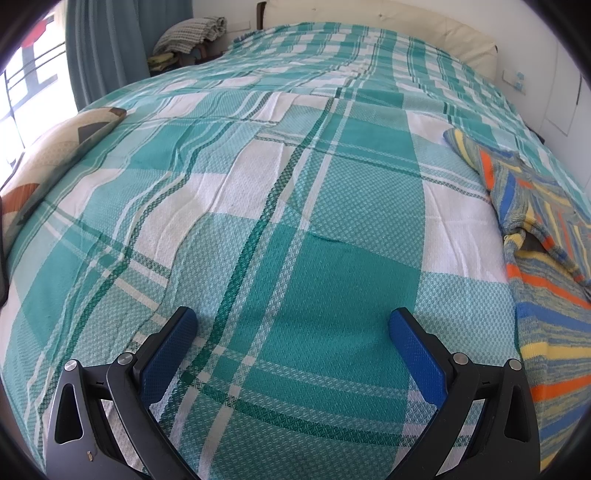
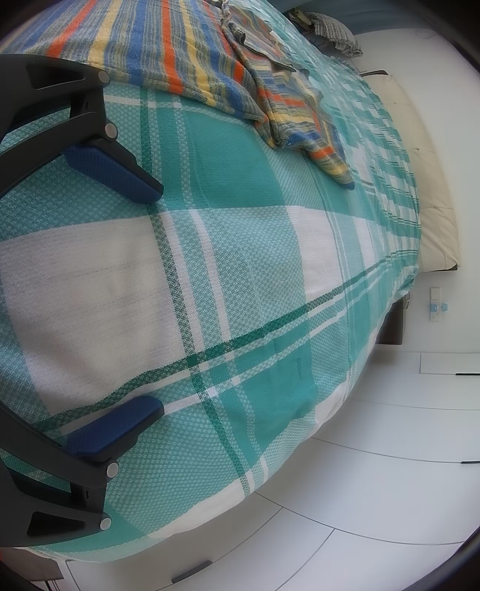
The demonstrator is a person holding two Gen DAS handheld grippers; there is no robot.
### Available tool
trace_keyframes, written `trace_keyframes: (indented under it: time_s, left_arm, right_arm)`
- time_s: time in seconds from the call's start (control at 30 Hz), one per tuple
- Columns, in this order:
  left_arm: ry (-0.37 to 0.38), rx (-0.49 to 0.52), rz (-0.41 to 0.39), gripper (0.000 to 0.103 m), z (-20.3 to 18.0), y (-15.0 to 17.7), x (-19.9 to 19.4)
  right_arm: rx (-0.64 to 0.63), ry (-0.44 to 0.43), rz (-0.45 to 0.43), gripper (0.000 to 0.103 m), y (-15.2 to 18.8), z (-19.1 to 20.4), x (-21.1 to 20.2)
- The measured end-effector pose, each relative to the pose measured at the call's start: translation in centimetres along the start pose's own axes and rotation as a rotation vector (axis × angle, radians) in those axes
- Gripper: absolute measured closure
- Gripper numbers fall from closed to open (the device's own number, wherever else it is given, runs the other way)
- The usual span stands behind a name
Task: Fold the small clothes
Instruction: 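Grasp the sweater hem with both tools side by side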
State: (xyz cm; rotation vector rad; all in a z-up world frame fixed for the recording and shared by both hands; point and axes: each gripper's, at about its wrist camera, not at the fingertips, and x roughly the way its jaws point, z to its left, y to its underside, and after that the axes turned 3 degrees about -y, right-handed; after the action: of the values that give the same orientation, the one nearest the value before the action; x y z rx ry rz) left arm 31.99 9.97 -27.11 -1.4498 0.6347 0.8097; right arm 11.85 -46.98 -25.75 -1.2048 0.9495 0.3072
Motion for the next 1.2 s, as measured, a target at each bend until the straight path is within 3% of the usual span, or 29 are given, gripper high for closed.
trace_keyframes:
  time_s: [0.2, 0.27, 0.37, 0.47, 0.7, 0.83, 1.0, 1.13, 1.2]
  left_arm:
    - [0.035, 0.033, 0.086, 0.000, 0.2, 0.2, -0.8]
    - [0.042, 0.003, 0.116, 0.001, 0.7, 0.9, -2.3]
    - [0.168, -0.034, 0.150, 0.001, 1.4, 2.9, -6.3]
    - [0.306, 0.007, 0.187, 0.001, 0.9, 5.7, -10.5]
    - [0.412, 0.166, 0.322, 0.001, -2.2, 12.2, -14.3]
    - [0.361, 0.208, 0.344, 0.002, -3.6, 13.1, -13.6]
    - [0.387, 0.173, 0.384, 0.002, -3.3, 13.2, -12.5]
    - [0.372, 0.231, 0.400, 0.004, -4.2, 13.9, -12.6]
    - [0.358, 0.267, 0.402, 0.020, -4.8, 14.2, -12.9]
  right_arm:
    - [-0.001, -0.001, 0.004, 0.000, -0.1, 0.1, 0.3]
    - [-0.001, 0.000, 0.004, 0.000, -0.1, 0.1, 0.3]
    - [-0.002, -0.005, 0.015, 0.000, -0.3, 0.1, 0.2]
    - [-0.048, -0.033, 0.082, 0.000, -1.1, 0.2, -0.1]
    - [-0.110, -0.302, 0.244, 0.000, 0.4, 0.9, -6.8]
    - [-0.148, -0.442, 0.351, 0.000, 3.9, 2.7, -10.8]
    - [-0.179, -0.473, 0.434, 0.001, 7.6, 4.6, -11.9]
    - [-0.136, -0.504, 0.507, 0.007, 8.5, 5.4, -10.1]
    - [-0.108, -0.543, 0.548, 0.011, 8.6, 5.8, -9.4]
